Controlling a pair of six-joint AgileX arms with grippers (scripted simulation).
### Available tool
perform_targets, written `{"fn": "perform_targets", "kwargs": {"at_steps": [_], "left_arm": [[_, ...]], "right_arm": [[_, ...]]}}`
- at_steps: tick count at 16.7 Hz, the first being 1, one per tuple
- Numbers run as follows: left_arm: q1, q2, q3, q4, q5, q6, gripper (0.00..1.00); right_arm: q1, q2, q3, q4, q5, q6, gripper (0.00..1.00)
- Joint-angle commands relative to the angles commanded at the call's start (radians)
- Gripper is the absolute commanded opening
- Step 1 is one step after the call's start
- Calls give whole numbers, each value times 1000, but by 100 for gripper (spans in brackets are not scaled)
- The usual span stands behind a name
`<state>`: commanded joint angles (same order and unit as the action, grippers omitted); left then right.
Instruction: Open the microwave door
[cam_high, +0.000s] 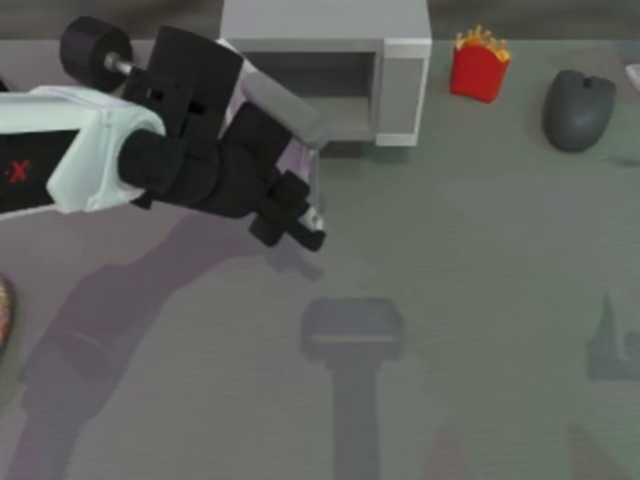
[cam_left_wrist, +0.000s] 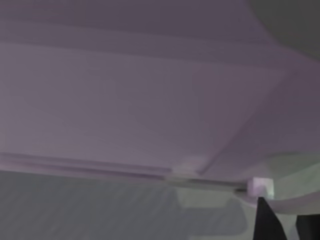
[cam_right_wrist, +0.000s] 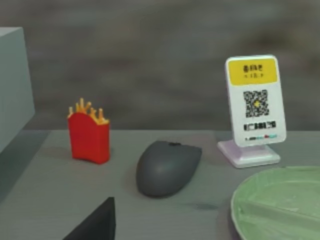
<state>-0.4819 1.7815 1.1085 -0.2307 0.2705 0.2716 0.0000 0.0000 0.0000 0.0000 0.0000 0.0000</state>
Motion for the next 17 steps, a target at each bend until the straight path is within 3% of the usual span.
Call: {"fn": "perform_targets", "kwargs": {"at_steps": [7, 17], "left_arm": [[33, -10, -6, -17, 38, 65, 0], [35, -10, -7, -19, 40, 69, 0]], "right_arm": [[0, 0, 0, 0, 0, 0, 100], [0, 0, 0, 0, 0, 0, 100]]}}
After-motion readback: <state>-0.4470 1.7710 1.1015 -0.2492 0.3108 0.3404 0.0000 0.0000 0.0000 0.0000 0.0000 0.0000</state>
